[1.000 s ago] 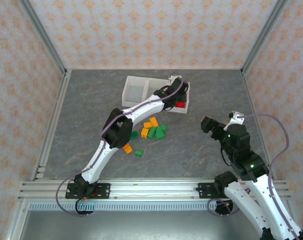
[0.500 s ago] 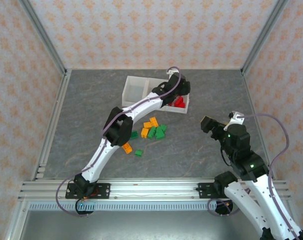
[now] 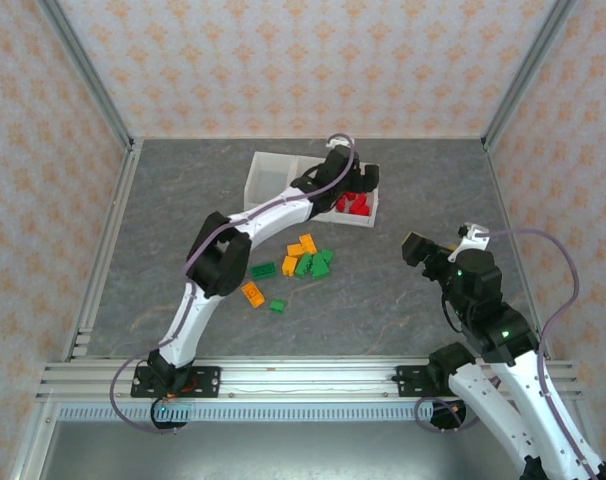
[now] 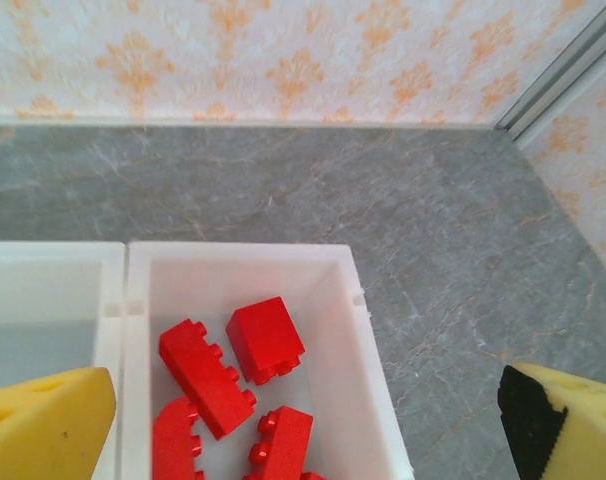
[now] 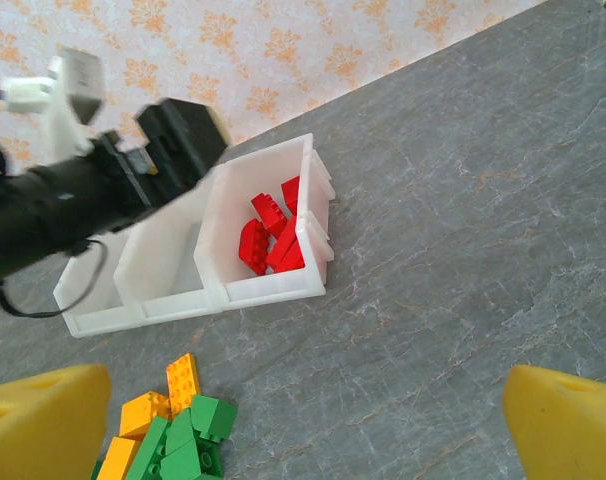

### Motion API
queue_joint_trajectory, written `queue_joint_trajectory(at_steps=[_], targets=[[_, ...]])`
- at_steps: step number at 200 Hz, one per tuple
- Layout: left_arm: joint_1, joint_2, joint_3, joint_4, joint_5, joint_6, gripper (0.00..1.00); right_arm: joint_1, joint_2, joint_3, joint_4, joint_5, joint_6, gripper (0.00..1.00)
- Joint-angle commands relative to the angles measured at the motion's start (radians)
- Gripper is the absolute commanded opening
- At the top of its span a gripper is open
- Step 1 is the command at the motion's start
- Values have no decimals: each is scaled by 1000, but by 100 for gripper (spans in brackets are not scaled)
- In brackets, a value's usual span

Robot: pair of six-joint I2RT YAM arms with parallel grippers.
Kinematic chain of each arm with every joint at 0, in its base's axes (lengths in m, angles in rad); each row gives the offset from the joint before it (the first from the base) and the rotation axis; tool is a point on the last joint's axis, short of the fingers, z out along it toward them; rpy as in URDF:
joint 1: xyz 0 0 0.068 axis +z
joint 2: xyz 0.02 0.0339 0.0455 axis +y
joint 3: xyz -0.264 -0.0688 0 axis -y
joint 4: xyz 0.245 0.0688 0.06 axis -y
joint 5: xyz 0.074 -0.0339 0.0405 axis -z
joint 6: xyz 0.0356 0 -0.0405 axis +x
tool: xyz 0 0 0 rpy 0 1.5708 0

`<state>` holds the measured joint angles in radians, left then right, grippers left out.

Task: Sort the legos into containers by color
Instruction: Place the lego in the container, then pick up the lego from the center of the table.

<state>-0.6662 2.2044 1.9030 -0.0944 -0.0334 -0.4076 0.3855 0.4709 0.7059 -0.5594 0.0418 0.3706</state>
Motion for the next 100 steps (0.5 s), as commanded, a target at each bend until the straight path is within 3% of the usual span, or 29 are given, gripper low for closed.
queue_joint_trajectory(at_steps=[1,60,100], targets=[[7,-156,-113,-11,-20,72,99,3,-1,-7,13,20,4,100],[7,-622,-745,105,-82,-62,99,3,140,7,4,-42,17,100],[7,-914,-982,-17,-98,-103,99,3,369,28,22,-260,54,98]])
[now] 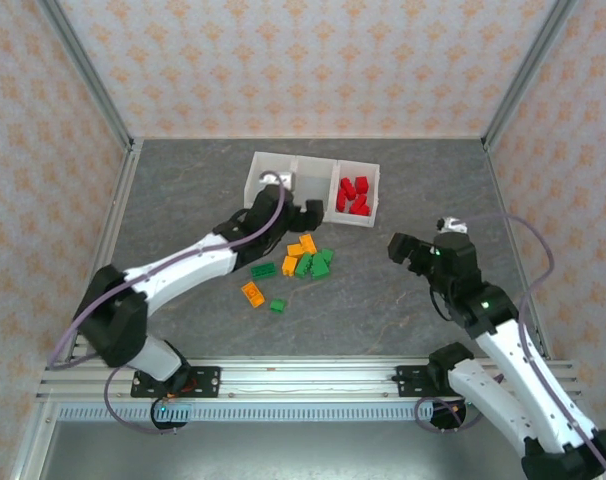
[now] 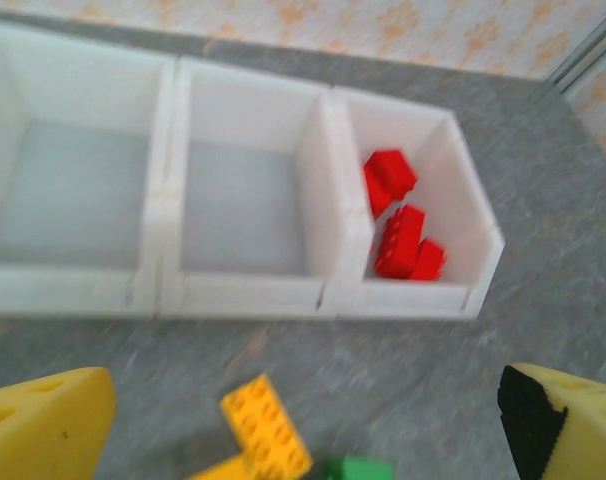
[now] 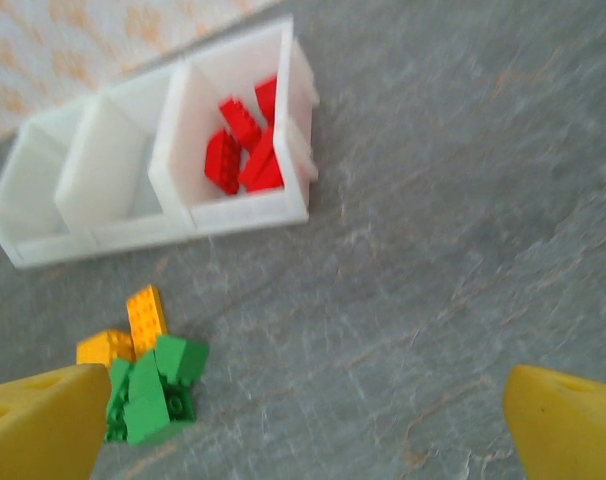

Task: Sort the legos into containers by color
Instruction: Pick up the lego from the center of the table.

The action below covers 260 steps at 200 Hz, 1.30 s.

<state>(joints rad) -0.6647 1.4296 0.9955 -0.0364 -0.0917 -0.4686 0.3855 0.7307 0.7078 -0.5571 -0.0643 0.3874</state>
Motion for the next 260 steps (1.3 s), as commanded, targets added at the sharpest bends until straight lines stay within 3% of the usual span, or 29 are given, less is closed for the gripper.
queue_joint_trajectory(at_steps=[1,17,57,120,169,260], targets=[[6,-147,-78,-80,-41,-41,99,3,116,26,21,-160,38,98],[5,-243,-107,-187,-52,-42,99,29,227,29,66,-228,42,96],[5,-439,-140,-430,-77,-67,100,179,538,159,77,-194,-68,96],[5,-657,-176,-605,-75,-109,100,298,857,356,58,-129,-134,100],[5,-765,-169,-670,-123,-103,99,368,978,412,51,-97,-158,100],[5,-791,-229,-603,-109,-93,99,389,1051,412,60,-59,-179,83]])
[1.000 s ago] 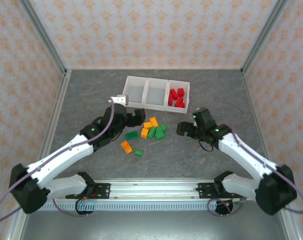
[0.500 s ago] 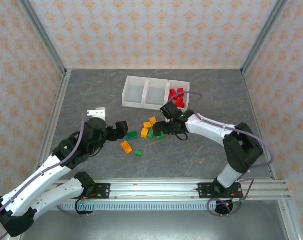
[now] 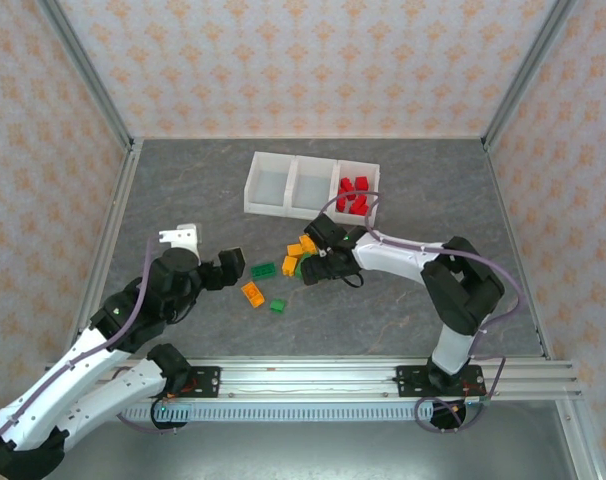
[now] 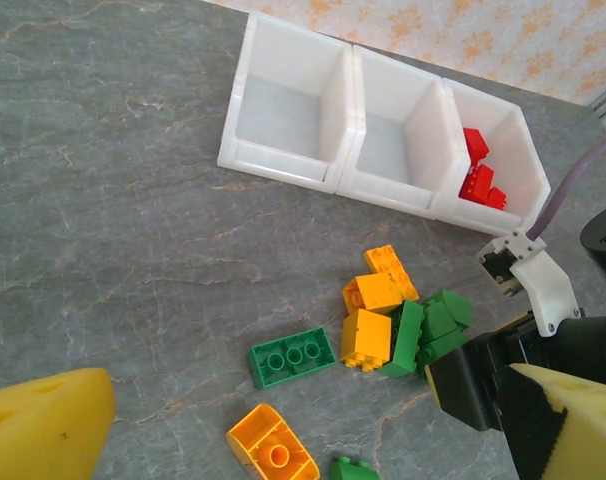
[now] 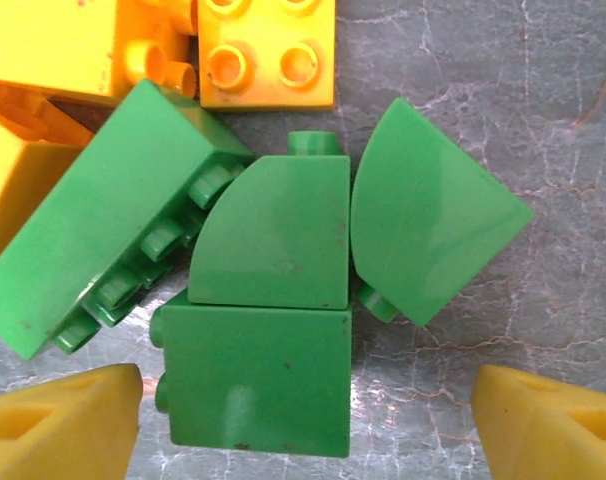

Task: Sort the legos into containers by color
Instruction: Pick up the lego from the center of the table.

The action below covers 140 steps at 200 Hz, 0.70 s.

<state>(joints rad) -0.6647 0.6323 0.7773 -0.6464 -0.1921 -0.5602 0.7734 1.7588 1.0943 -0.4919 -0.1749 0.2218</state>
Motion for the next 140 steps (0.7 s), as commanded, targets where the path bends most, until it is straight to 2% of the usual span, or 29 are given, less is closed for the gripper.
queue_joint_trajectory(at_steps=[1,60,83,112,140], targets=[[5,6,-12,7,-7,-1,99,0,23,26,-5,51,-13,83],[5,0,-31,28,0,-4,99,12,62,48,7,77,4,66],[5,-3,-45,50,6,-3,99,23,57,47,0,93,11,55],[5,7,-44,48,0,-3,99,27,6,29,-17,123,31,41],[5,3,-44,51,4,0,99,27,-75,32,-34,96,59,34]])
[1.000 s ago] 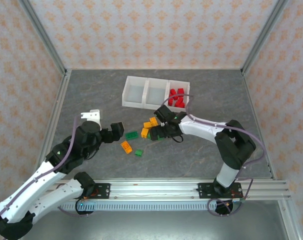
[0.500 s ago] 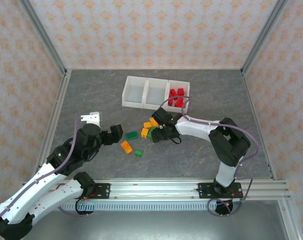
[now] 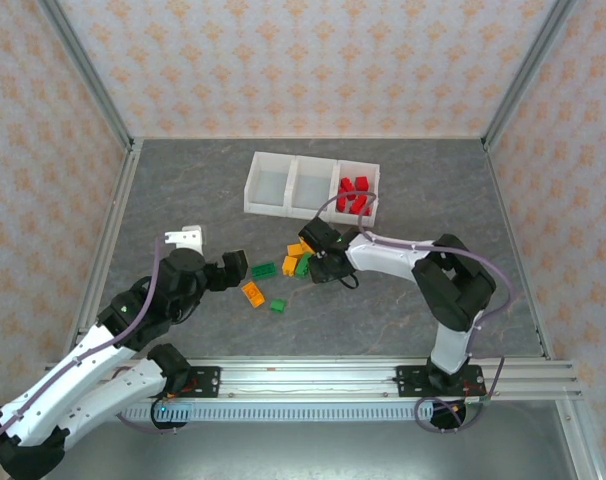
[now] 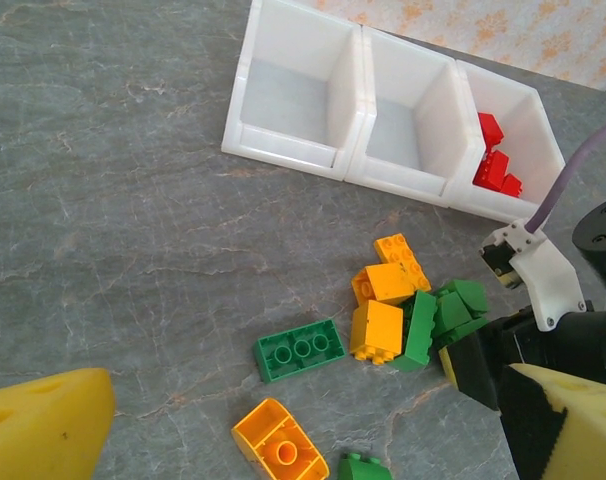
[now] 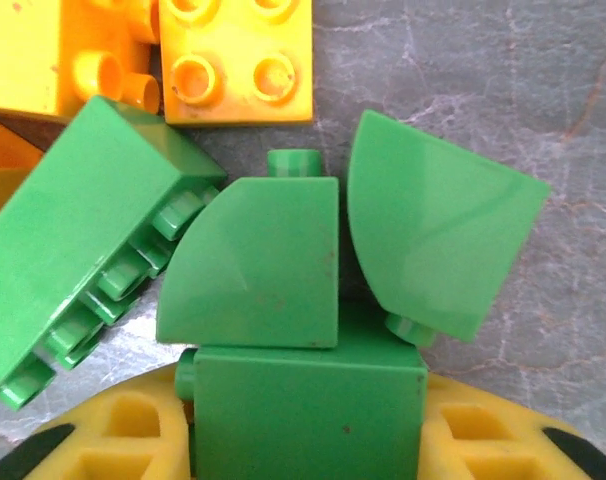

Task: Sort the legos into containers by color
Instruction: Pick up the lego from the center of the table.

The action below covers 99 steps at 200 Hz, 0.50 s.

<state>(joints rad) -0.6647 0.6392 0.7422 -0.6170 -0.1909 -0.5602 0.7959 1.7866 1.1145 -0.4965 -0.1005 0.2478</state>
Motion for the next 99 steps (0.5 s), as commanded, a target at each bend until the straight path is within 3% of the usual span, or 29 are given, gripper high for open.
queue_joint_trajectory(at_steps=[1,53,99], targets=[[5,-4,-9,22,2,-1,99,4,-106,13,-29,20,34,34],[5,-36,-20,35,-2,0,99,2,-210,182,-66,55,45,28],[5,-24,-23,39,2,2,99,-60,-58,440,-74,115,18,25]])
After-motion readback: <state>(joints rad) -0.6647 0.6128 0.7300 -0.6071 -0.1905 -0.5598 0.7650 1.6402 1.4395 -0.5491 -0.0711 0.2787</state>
